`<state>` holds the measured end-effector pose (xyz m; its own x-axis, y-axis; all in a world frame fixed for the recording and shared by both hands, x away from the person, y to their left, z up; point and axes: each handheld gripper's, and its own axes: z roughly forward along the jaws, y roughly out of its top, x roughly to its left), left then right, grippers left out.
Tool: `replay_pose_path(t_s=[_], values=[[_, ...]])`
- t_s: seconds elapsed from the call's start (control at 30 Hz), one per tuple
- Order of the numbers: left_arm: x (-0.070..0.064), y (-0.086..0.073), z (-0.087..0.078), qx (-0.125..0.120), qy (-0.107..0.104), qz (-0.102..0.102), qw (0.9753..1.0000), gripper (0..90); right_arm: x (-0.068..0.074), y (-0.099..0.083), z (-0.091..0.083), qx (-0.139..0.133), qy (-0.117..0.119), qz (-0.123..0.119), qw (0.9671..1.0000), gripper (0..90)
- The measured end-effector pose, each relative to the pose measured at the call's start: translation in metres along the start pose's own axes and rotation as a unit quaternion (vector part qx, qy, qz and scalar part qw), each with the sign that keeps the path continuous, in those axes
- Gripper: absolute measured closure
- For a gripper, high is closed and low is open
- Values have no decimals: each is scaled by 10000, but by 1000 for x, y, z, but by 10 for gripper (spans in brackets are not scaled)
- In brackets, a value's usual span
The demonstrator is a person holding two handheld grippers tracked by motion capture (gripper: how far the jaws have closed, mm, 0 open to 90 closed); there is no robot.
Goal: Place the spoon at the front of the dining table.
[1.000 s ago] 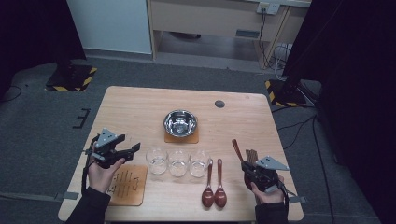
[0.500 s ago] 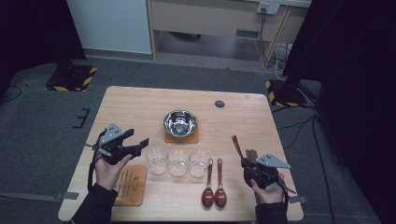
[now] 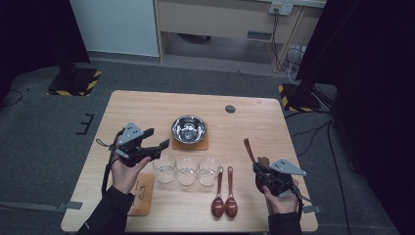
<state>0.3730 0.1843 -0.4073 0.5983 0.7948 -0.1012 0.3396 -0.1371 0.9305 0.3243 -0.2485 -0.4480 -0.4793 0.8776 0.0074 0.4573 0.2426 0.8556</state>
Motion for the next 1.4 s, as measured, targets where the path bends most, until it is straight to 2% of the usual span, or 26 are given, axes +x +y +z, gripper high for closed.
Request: replay_pose_path(t_s=[0.4, 0.67, 1.23, 1.4], values=[[-20, 16, 17, -148, -243, 71, 9996, 262, -1, 4, -3, -140, -21, -1, 9999, 813], [-39, 25, 34, -197, -449, 146, 9987, 262, 1, 5, -5, -216, -11, -24, 9998, 813], [-68, 35, 58, -250, -771, 252, 9964, 263, 4, 7, -6, -361, 33, -38, 9993, 813], [-74, 35, 66, -195, -841, 263, 9959, 264, 4, 7, -6, -375, 55, -43, 9993, 813]])
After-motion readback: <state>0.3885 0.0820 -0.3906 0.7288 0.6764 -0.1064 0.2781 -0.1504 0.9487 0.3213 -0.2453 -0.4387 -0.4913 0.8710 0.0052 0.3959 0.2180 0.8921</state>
